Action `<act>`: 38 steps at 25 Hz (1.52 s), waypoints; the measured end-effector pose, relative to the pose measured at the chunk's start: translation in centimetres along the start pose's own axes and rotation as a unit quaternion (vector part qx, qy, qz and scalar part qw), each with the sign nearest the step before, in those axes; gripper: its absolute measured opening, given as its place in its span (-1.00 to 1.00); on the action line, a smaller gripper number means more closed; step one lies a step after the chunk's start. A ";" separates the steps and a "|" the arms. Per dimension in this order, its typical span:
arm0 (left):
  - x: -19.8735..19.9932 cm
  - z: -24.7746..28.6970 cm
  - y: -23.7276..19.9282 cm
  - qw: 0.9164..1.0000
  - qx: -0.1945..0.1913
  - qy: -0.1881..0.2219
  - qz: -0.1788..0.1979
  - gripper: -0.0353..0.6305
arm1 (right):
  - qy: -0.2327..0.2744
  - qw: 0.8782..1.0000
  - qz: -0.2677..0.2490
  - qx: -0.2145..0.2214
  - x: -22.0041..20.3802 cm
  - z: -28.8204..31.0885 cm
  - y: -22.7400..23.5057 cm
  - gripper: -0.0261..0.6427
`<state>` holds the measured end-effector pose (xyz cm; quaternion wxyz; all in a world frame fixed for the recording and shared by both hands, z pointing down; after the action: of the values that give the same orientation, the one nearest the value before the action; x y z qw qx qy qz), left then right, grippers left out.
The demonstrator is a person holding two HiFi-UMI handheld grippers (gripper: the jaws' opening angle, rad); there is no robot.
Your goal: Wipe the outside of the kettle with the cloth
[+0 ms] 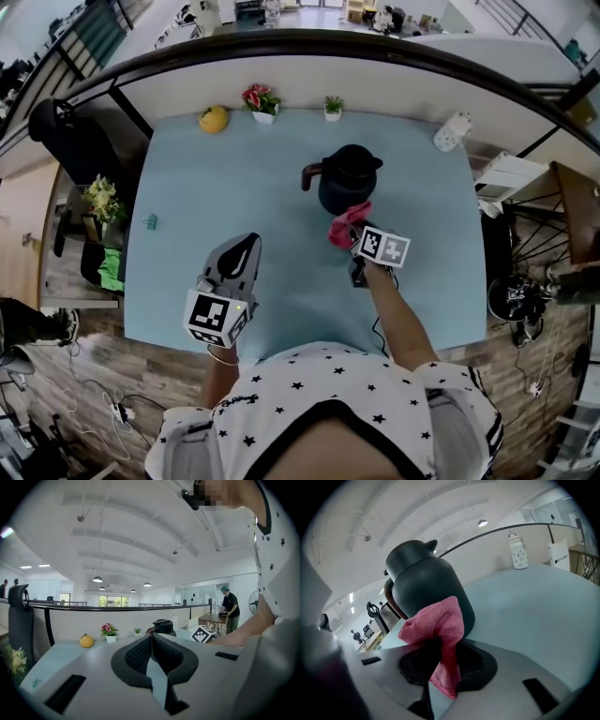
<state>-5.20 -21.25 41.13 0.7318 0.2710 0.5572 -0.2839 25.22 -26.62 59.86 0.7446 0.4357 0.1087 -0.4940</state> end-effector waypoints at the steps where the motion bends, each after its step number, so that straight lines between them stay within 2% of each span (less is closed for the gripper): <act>1: 0.0 0.0 0.0 1.000 0.001 -0.001 0.000 -0.80 | -0.004 1.000 0.000 -0.002 -0.2 0.2 0.1 -0.66; 14: 0.2 0.3 0.2 1.000 0.000 -0.004 0.007 -0.80 | -0.022 1.000 -0.002 -0.015 -1.4 1.3 1.1 -0.66; 18: 0.5 0.0 0.6 1.000 -0.003 0.000 0.011 -0.80 | 0.009 1.000 0.002 -0.025 -1.0 -0.5 1.2 -0.66; 22: 0.8 -0.3 1.2 1.000 -0.010 0.005 0.015 -0.80 | 0.074 0.997 0.028 -0.021 0.8 -3.2 0.8 -0.66; 26: 1.2 -0.6 1.7 1.000 -0.013 0.013 0.017 -0.80 | 0.152 0.988 0.030 0.008 3.7 -6.2 -1.3 -0.67; 30: 1.0 -1.0 2.1 1.000 -0.014 0.015 0.013 -0.80 | 0.195 0.979 0.002 0.053 5.6 -8.3 -4.6 -0.67; 34: 0.9 -1.4 2.0 1.000 -0.008 0.018 0.011 -0.80 | 0.210 0.973 -0.027 0.093 6.8 -8.9 -7.9 -0.67; 38: 0.7 -2.1 1.5 1.000 0.005 0.019 0.008 -0.80 | 0.197 0.972 -0.046 0.116 6.9 -7.7 -10.2 -0.67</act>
<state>-5.35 -18.82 40.06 0.7219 0.2845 0.5676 -0.2751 22.15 -26.56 45.63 0.6294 0.6026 0.2151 -0.4410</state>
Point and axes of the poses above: the fingertips, and each gripper's own axes: z forward along the fingers, y to its right, x out of its top, the point moved 7 cm from there along -z, backward along the fingers, and after that the axes turned 6 degrees about z, right-handed, at the moved point
